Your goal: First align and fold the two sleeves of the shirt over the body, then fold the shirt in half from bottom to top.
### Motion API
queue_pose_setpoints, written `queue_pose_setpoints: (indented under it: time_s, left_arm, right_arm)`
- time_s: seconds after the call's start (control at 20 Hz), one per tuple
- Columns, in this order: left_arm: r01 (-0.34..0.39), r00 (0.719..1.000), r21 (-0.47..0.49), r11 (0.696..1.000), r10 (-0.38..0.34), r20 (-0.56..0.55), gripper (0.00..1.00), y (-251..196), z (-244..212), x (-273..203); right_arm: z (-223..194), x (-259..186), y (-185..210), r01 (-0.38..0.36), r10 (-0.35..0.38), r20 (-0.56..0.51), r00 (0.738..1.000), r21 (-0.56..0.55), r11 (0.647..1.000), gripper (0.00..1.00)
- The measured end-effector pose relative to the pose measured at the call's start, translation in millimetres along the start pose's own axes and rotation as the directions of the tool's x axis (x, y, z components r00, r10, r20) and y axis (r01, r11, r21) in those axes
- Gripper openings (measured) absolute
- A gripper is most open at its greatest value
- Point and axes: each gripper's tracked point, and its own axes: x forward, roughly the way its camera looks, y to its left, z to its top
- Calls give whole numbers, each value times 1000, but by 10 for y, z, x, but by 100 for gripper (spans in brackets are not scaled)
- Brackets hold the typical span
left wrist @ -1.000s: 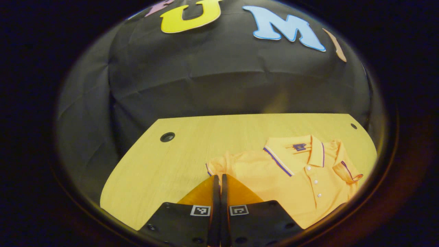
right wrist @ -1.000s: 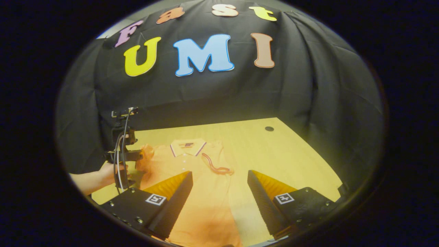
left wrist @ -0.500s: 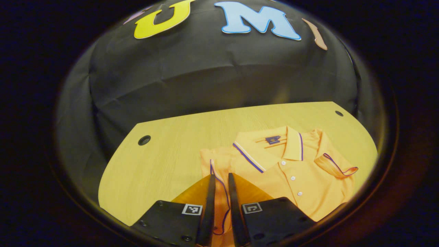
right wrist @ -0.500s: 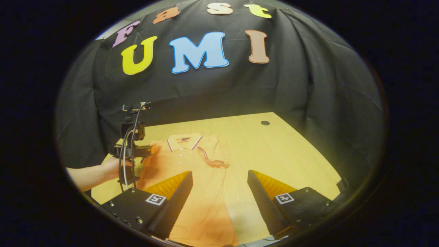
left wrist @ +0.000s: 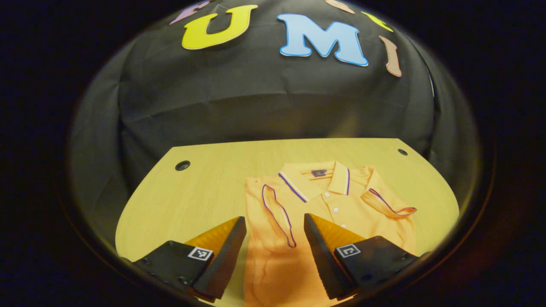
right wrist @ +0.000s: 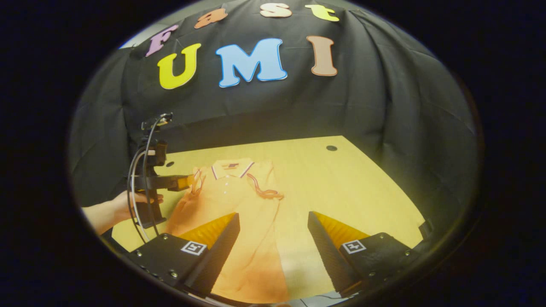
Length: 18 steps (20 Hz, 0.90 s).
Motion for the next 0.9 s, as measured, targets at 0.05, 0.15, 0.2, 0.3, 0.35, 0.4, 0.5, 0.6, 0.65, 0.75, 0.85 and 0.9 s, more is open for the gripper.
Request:
queue_pose_setpoints:
  time_s: [0.05,0.15,0.2,0.3,0.35,0.4,0.5,0.6,0.65,0.75,0.85,0.9]
  left_arm:
    - [-5,1000,-3,1000,5,3,90,34,-67,-161]
    - [-16,1000,6,1000,16,8,92,88,-251,-516]
    - [-19,1000,16,1000,19,9,92,100,-362,-675]
    - [-16,1000,28,999,17,-4,94,89,-615,-989]
    - [-11,1000,26,1000,11,-15,93,89,-741,-1138]
    - [-3,1000,17,1000,3,-23,95,73,-870,-1283]
    - [5,999,-4,1000,-6,-37,93,71,-1097,-1538]
    - [10,998,-19,1000,-11,-54,93,81,-1325,-1760]
    - [11,998,-23,1000,-12,-59,93,95,-1430,-1879]
    - [8,998,-27,1000,-10,-66,93,129,-1620,-2114]
    - [4,996,-29,1000,-6,-84,93,145,-1823,-2306]
    - [2,996,-28,1000,-4,-92,94,154,-1910,-2397]
  right_arm:
    - [-91,-27,1,-6,6,-11,1000,-3,1000,99]
    - [-314,-69,8,-19,18,-45,999,-11,1000,99]
    - [-435,-89,13,-27,26,-63,998,-14,1000,99]
    - [-671,-146,16,-39,37,-100,994,-22,999,99]
    - [-783,-173,21,-44,41,-117,992,-24,999,99]
    - [-902,-187,26,-47,43,-134,990,-26,999,99]
    - [-1119,-246,29,-54,49,-162,986,-28,998,99]
    - [-1334,-311,18,-59,51,-190,980,-34,998,99]
    - [-1429,-331,12,-58,50,-203,978,-38,998,100]
    - [-1601,-382,-9,-60,49,-228,972,-41,997,100]
    - [-1722,-401,-23,-57,45,-243,969,-43,997,99]
    - [-1769,-399,-34,-55,43,-248,968,-44,997,100]
